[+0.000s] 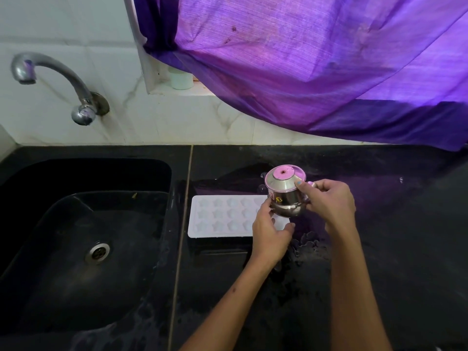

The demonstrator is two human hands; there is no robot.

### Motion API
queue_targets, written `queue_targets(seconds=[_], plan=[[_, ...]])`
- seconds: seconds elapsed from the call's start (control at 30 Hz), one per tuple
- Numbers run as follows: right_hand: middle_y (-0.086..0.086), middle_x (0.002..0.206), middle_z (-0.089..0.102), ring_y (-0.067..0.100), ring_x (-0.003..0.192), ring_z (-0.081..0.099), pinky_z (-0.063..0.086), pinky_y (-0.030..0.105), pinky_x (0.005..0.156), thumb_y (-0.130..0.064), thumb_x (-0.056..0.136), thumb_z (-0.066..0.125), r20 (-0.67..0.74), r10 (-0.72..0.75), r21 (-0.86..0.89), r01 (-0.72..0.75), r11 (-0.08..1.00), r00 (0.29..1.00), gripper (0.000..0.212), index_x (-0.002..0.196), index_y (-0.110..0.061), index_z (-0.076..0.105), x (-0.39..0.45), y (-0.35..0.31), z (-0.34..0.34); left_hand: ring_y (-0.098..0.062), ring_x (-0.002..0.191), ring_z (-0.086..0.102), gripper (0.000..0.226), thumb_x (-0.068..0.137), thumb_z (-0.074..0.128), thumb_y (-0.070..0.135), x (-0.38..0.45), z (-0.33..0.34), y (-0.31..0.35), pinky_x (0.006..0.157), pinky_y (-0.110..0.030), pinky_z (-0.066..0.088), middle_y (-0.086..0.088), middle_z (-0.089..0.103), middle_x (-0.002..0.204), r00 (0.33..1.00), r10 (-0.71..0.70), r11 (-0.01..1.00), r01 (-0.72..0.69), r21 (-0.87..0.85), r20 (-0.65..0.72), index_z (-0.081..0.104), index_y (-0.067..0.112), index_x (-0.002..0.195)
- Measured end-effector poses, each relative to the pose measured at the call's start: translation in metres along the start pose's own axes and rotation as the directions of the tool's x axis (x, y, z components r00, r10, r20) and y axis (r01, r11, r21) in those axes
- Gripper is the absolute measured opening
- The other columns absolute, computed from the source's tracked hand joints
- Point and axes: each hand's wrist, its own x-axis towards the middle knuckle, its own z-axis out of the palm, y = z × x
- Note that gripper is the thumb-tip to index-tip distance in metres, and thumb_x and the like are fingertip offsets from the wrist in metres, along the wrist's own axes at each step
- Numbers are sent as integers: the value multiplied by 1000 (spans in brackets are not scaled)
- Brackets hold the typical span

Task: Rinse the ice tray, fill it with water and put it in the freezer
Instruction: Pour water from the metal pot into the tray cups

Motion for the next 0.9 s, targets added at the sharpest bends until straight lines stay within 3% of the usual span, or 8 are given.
queue_targets(seconds=[0.43,0.77,0.9], plan=[[0,67,68,23,75,65,50,39,81,-42,82,67,9,-77,-158,77,984,997,30,72,-14,67,-10,-16,7,-6,112,50,64,79,67,1,-1,-9,2,101,-17,38,15,49,112,999,-40,999,40,10,18,42,18,135],[1,67,68,24,75,66,50,38,80,-43,82,67,5,-61,-161,61,985,998,31,71,-14,67,-11,-18,11,-8,117,50,66,79,68,3,2,-13,0,98,-17,37,14,49,115,997,-71,997,71,24,21,41,20,136],[0,68,69,25,76,68,51,39,81,-41,81,67,-6,-36,-138,35,990,999,29,69,-14,67,-11,-18,11,-9,122,48,66,78,69,5,3,-14,-2,101,-18,37,8,53,125,998,-65,997,65,38,0,42,20,137]])
